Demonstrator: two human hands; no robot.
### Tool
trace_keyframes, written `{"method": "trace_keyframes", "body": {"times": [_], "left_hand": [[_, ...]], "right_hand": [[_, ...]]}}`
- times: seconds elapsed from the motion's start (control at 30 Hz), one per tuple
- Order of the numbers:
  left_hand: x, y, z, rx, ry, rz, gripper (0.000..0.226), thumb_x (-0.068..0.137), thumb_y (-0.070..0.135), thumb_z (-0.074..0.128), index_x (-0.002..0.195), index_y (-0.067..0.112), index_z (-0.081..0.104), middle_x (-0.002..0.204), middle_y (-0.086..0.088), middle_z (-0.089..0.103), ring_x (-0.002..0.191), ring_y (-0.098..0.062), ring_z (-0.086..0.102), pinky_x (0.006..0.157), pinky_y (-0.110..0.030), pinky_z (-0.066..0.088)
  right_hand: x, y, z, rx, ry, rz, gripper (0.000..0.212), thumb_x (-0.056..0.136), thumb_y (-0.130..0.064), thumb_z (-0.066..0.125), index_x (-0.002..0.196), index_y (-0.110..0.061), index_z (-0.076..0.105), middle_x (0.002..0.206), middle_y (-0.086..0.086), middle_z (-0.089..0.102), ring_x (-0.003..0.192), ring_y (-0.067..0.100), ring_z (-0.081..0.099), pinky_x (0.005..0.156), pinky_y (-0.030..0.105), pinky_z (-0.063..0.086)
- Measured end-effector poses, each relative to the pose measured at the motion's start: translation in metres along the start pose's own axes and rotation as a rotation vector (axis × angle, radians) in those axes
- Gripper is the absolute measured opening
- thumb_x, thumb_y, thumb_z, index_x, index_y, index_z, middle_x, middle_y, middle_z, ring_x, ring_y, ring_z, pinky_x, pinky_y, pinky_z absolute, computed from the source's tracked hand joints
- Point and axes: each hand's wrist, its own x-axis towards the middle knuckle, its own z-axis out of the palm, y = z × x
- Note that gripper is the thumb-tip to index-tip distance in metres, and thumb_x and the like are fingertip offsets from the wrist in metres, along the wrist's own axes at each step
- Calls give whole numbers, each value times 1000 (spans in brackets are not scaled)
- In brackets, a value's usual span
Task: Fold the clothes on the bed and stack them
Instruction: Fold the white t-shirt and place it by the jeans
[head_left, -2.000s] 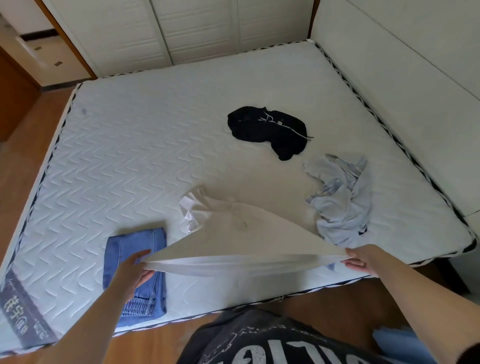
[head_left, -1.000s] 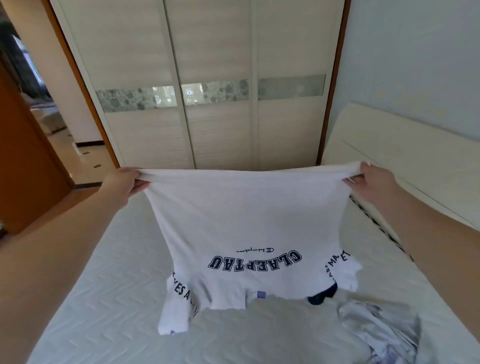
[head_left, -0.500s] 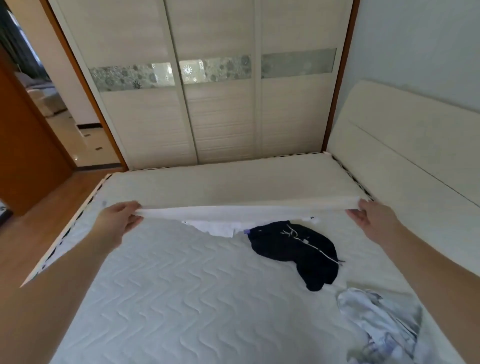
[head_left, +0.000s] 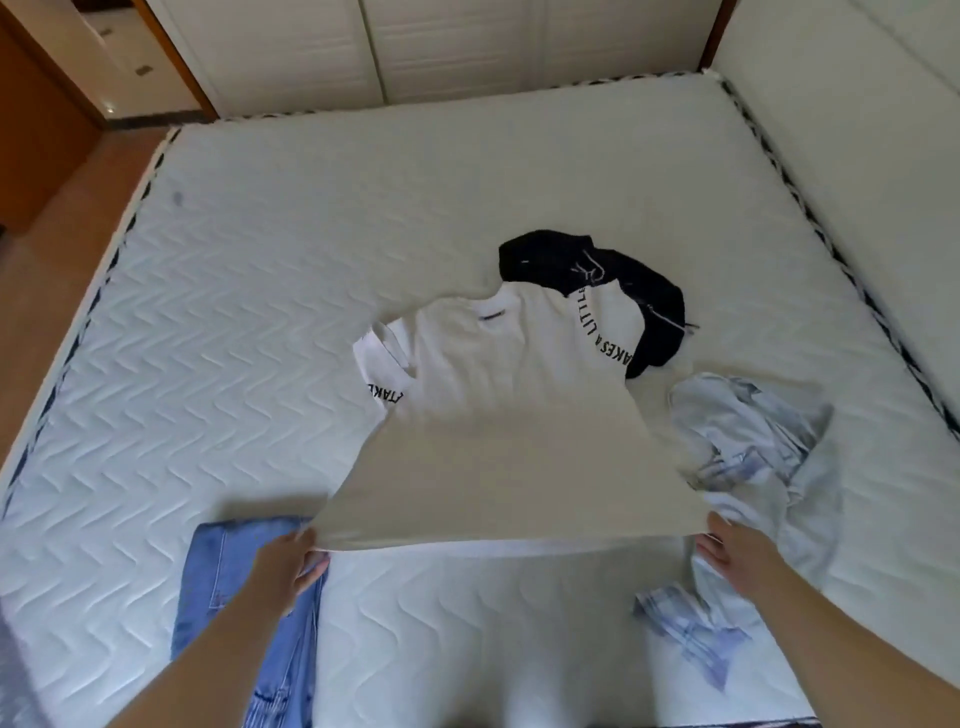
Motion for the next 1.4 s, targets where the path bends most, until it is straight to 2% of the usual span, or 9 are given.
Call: {"method": "trace_keyframes", "body": {"times": [0.13, 0.3, 0.47, 0.63, 0.73, 0.87, 1.0, 1.2, 1.4], "left_hand": [[-6, -62, -5, -68, 90, -133, 13, 102, 12, 50, 97, 2, 57, 82, -14, 57, 77, -17, 59, 52, -20, 57], [-10, -122, -14, -53, 182, -134, 12, 102, 10, 48, 107, 2, 55, 89, -16, 60, 82, -22, 58, 83, -36, 53], [-9, -173, -18, 51, 224, -120, 14, 101, 9, 45, 105, 1, 55, 79, -15, 53, 70, -18, 54, 64, -24, 50], [-8, -218, -13, 37, 294, -114, 15, 103, 9, 45, 114, 4, 55, 88, -18, 57, 69, -16, 58, 44, -12, 50], [-4, -255, -21, 74, 284, -134, 21, 103, 13, 49, 118, 1, 56, 89, -14, 61, 75, -16, 59, 49, -13, 53], [7, -285, -35, 146, 314, -159, 30, 96, 29, 64, 117, 8, 63, 100, -12, 71, 85, -18, 68, 80, -32, 57], [19, -297, -41, 234, 290, -137, 24, 92, 27, 69, 108, 9, 64, 94, -14, 72, 96, -31, 70, 96, -48, 53], [13, -292, -29, 645, 333, -127, 29, 92, 24, 64, 119, 13, 60, 99, -16, 70, 77, -32, 63, 68, -36, 49], [-28, -257, 19, 727, 74, 215, 20, 93, 17, 60, 111, 10, 64, 98, -7, 69, 89, -23, 63, 79, -32, 47]], "right_hand": [[8, 51, -29, -38, -27, 69, 21, 104, -14, 45, 122, -7, 51, 110, 13, 55, 100, 33, 58, 100, 39, 47], [13, 98, -48, -13, -26, 172, 13, 103, -10, 45, 103, -1, 54, 114, 16, 56, 80, 22, 58, 49, 23, 57], [32, 147, -68, -73, 33, 211, 16, 101, -8, 47, 113, 2, 51, 115, 22, 58, 98, 31, 61, 91, 38, 52], [45, 187, -100, -309, 64, 190, 39, 99, -11, 54, 137, -3, 49, 116, 18, 57, 97, 27, 58, 88, 40, 49], [51, 204, -119, -484, 97, 126, 36, 96, -10, 60, 130, 1, 57, 101, 19, 62, 80, 24, 54, 69, 35, 47], [58, 224, -123, -614, 84, 83, 35, 95, -11, 62, 128, 0, 59, 110, 23, 64, 103, 37, 62, 97, 48, 46], [60, 244, -116, -677, 120, 36, 32, 95, -14, 61, 124, 0, 61, 104, 21, 65, 92, 28, 59, 79, 34, 44], [55, 249, -116, -762, 186, 93, 29, 94, -12, 52, 116, 6, 62, 95, 13, 60, 89, 26, 57, 82, 38, 49], [17, 232, -109, -598, 171, 35, 27, 93, -15, 55, 115, -2, 64, 88, 10, 62, 84, 24, 58, 76, 34, 45]]}}
